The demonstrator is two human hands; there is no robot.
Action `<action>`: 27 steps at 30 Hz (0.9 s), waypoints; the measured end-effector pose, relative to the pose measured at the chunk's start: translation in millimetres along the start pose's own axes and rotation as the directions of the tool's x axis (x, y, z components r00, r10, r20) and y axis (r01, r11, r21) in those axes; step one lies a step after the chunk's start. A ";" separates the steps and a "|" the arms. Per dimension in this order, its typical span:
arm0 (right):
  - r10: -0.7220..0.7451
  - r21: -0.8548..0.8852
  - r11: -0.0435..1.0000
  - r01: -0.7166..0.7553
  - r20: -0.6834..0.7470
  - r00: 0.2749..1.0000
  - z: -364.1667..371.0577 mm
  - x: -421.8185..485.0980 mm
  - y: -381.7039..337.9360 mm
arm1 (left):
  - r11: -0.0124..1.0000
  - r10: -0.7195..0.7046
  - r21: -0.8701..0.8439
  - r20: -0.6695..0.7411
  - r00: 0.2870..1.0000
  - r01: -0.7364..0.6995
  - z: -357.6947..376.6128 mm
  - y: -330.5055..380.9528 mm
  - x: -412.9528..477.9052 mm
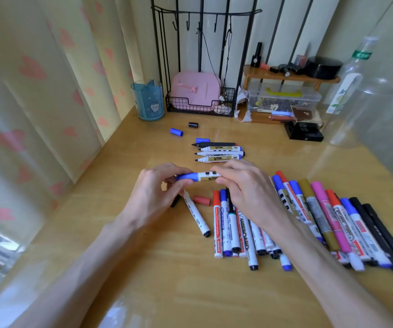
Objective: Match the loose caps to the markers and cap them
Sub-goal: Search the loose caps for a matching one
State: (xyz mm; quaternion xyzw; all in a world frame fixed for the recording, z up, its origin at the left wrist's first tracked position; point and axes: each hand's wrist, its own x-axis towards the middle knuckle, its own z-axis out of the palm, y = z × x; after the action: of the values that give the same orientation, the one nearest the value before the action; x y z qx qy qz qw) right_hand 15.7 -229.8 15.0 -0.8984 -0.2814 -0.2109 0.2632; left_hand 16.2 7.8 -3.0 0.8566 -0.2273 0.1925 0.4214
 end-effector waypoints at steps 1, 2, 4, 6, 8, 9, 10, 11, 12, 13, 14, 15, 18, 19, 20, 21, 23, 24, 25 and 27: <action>0.002 0.009 1.000 -0.002 0.000 1.000 0.4 -1.0 0.7 | 1.000 0.003 -0.001 -0.006 1.000 -0.003 1.2 0.6 -1.0; 0.006 0.017 1.000 -0.005 -0.003 1.000 0.8 -1.9 1.1 | 1.000 0.006 -0.001 -0.013 1.000 -0.006 1.6 1.0 -1.7; 0.013 0.033 0.999 -0.012 -0.010 1.000 1.6 -2.5 1.1 | 1.000 0.014 0.001 -0.027 1.000 -0.014 1.8 2.8 -1.9; 0.013 0.041 0.999 -0.012 -0.020 1.000 1.6 -1.5 1.1 | 1.000 0.022 -0.001 -0.036 0.999 -0.022 3.5 5.6 -1.0; 0.014 0.037 0.999 -0.013 -0.027 1.000 1.2 -0.6 0.8 | 1.000 0.029 0.005 -0.050 0.998 -0.029 5.3 8.3 -0.6; 0.015 0.027 1.000 -0.014 -0.027 1.000 0.6 -0.3 0.5 | 0.999 0.032 0.007 -0.052 0.998 -0.031 6.1 8.8 -0.8; 0.015 0.016 1.000 -0.014 -0.022 1.000 -0.4 -0.4 0.2 | 1.000 0.030 0.002 -0.041 0.999 -0.030 6.4 7.9 -0.8; 0.011 0.003 1.000 -0.011 -0.005 1.000 -1.8 -0.6 -0.1 | 1.000 0.021 -0.005 -0.027 0.999 -0.021 7.0 6.3 -1.5; 0.012 -0.012 1.000 -0.011 0.015 1.000 -2.9 -0.6 -0.6 | 1.000 0.009 -0.009 -0.004 1.000 -0.009 7.2 3.9 -1.6; 0.013 -0.028 1.000 -0.012 0.035 0.999 -4.7 -0.7 -0.4 | 1.000 -0.005 -0.010 0.023 1.000 0.005 8.1 1.9 -1.8; 0.016 -0.045 0.999 -0.013 0.054 0.998 -7.9 -0.5 0.7 | 1.000 -0.012 -0.010 0.045 0.999 0.013 9.9 0.4 -1.3; 0.024 -0.058 0.998 -0.020 0.074 0.997 -11.9 -0.1 1.7 | 1.000 -0.014 -0.013 0.056 0.998 0.015 11.5 0.1 -0.8; 0.076 -0.083 0.994 -0.068 0.097 0.992 -28.6 1.7 3.2 | 0.998 -0.017 -0.058 0.022 1.000 0.018 16.9 5.6 2.6; 0.098 -0.085 0.992 -0.091 0.084 0.992 -34.7 1.2 3.6 | 0.997 -0.016 -0.077 0.010 1.000 0.017 19.6 9.5 3.8; 0.120 -0.078 0.990 -0.115 0.065 0.991 -40.2 0.3 4.1 | 0.996 -0.014 -0.092 0.002 1.000 0.014 23.0 13.5 5.5; 0.140 -0.069 0.988 -0.137 0.047 0.989 -45.1 -1.6 4.7 | 0.995 -0.007 -0.103 0.000 1.000 0.007 26.7 17.8 7.1; 0.191 -0.088 0.978 -0.190 0.006 0.982 -53.1 -8.7 8.2 | 0.992 0.021 -0.122 0.023 1.000 -0.018 34.7 24.7 9.7; 0.228 -0.115 0.967 -0.229 -0.019 0.973 -57.0 -13.5 11.3 | 0.992 0.036 -0.125 0.048 0.998 -0.030 38.5 26.7 10.4; 0.277 -0.139 0.950 -0.280 -0.046 0.960 -61.3 -19.3 15.2 | 0.992 0.047 -0.121 0.072 0.996 -0.039 42.0 27.5 10.6; 0.408 -0.151 0.895 -0.419 -0.102 0.907 -69.9 -32.5 22.2 | 0.993 0.055 -0.107 0.105 0.993 -0.043 47.4 28.6 10.0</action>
State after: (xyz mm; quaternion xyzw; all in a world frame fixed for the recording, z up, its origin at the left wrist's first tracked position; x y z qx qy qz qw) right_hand -11.2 -299.6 44.1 -0.9490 -0.0559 -0.2037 0.2339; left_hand 15.3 -48.3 -6.7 0.8367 -0.2805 0.1439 0.4479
